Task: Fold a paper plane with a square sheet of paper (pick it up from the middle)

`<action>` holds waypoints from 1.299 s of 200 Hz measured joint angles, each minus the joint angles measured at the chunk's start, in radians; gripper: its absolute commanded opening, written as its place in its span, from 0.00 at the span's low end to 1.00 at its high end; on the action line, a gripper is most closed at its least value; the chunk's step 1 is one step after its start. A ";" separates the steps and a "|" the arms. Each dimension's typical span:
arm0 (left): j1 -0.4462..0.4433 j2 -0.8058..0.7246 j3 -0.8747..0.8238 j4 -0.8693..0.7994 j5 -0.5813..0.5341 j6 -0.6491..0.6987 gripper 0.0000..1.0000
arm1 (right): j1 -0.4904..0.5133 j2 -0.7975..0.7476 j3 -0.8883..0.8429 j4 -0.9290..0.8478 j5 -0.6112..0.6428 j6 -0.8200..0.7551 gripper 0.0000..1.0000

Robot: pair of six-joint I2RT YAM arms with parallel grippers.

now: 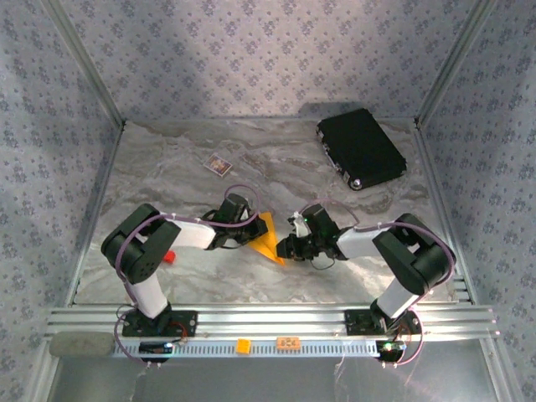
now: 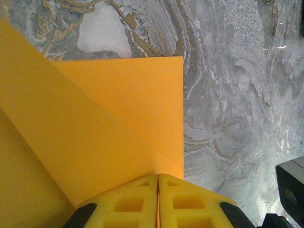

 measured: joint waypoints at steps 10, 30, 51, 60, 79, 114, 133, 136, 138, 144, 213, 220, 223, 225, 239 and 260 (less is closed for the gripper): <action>0.000 0.000 0.000 0.000 0.000 -0.002 0.09 | 0.000 -0.010 -0.006 -0.012 0.002 -0.004 0.19; 0.000 0.001 0.000 0.002 0.000 -0.004 0.08 | 0.000 -0.017 -0.016 -0.027 0.006 -0.015 0.12; 0.000 0.003 0.000 0.006 0.001 -0.006 0.09 | 0.000 -0.017 -0.029 -0.017 0.008 -0.015 0.07; 0.000 0.005 0.000 0.011 0.005 -0.006 0.08 | 0.000 -0.017 -0.034 -0.010 0.008 -0.014 0.07; 0.000 0.006 0.000 0.015 0.006 -0.006 0.08 | -0.001 -0.017 -0.038 0.000 0.006 -0.013 0.11; 0.002 0.008 0.000 0.018 0.009 -0.006 0.08 | -0.001 -0.039 -0.043 -0.011 0.007 -0.008 0.18; 0.002 0.008 0.000 0.019 0.009 -0.006 0.08 | -0.001 -0.053 -0.051 -0.022 0.010 -0.008 0.19; 0.002 0.008 -0.001 0.019 0.009 -0.006 0.08 | -0.001 -0.055 -0.053 -0.022 0.011 -0.008 0.19; 0.002 0.008 0.000 0.019 0.009 -0.006 0.08 | -0.001 -0.056 -0.053 -0.023 0.012 -0.008 0.19; 0.002 0.008 -0.001 0.019 0.009 -0.006 0.08 | -0.001 -0.059 -0.056 -0.023 0.013 -0.008 0.18; 0.003 0.008 -0.002 0.019 0.010 -0.006 0.08 | -0.001 -0.056 -0.062 -0.032 0.025 -0.015 0.12; 0.003 0.008 -0.002 0.019 0.010 -0.006 0.08 | -0.001 -0.058 -0.062 -0.032 0.025 -0.016 0.13; 0.003 0.008 -0.002 0.019 0.010 -0.006 0.08 | -0.001 -0.060 -0.062 -0.033 0.026 -0.014 0.14; 0.003 0.008 -0.002 0.019 0.010 -0.006 0.08 | -0.001 -0.061 -0.062 -0.033 0.026 -0.015 0.14; 0.003 0.008 -0.002 0.019 0.010 -0.006 0.08 | 0.000 -0.073 -0.064 -0.041 0.028 -0.015 0.16; 0.006 0.008 -0.002 0.020 0.012 -0.006 0.08 | 0.000 -0.093 -0.074 -0.060 0.034 -0.016 0.15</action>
